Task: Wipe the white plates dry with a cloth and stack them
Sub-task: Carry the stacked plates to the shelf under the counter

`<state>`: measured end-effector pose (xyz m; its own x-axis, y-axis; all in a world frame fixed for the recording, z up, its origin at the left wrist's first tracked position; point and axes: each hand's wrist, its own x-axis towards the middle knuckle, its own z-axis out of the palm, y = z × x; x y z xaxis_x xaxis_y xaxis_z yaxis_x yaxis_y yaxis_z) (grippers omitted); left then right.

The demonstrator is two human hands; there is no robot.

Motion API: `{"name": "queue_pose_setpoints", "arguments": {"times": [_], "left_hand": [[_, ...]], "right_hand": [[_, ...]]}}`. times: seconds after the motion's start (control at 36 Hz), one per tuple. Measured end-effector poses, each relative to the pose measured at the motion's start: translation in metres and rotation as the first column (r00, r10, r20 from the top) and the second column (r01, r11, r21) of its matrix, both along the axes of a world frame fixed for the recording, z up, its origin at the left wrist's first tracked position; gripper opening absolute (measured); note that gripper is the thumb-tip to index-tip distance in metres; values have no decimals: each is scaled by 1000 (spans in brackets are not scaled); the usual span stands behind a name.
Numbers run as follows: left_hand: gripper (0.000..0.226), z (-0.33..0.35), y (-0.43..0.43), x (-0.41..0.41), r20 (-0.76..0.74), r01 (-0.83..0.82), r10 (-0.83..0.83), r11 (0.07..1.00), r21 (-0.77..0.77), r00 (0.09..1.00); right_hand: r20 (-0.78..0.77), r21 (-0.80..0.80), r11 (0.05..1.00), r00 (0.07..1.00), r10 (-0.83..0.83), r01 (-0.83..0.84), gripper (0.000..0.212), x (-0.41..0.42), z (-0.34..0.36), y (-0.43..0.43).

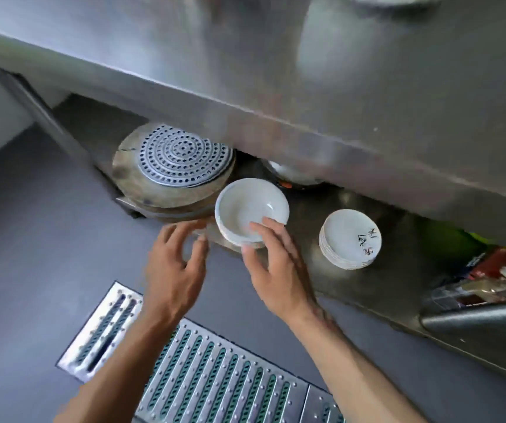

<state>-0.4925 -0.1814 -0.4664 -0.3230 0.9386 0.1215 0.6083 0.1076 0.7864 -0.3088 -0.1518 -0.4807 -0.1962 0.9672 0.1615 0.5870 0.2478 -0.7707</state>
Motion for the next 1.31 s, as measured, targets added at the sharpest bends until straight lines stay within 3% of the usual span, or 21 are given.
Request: {"name": "queue_pose_setpoints", "arguments": {"times": [0.22,0.42,0.58,0.69,0.86,1.14,1.31], "left_hand": [[31,212,-52,-77,-14,-154,153,986,-71,988],[26,368,-3,-90,-34,-80,81,996,37,996],[36,449,59,-65,20,30,-33,995,96,999],[29,468,100,-32,25,104,-108,987,120,994],[41,469,159,23,39,218,-222,971,99,974],[42,418,289,95,23,334,-333,943,-16,943],[54,390,347,107,33,363,-362,929,-73,932]], "right_hand": [[1,-68,985,987,161,-161,54,-95,230,-26],[51,-19,998,997,61,-60,53,-104,387,12],[35,-13,999,998,-46,47,52,-66,465,47],[47,15,993,991,-121,121,47,-29,485,72],[15,16,975,975,-221,220,44,18,481,126],[57,-61,943,945,-323,326,46,86,428,255],[25,-130,909,917,-397,397,54,120,392,306]]}}
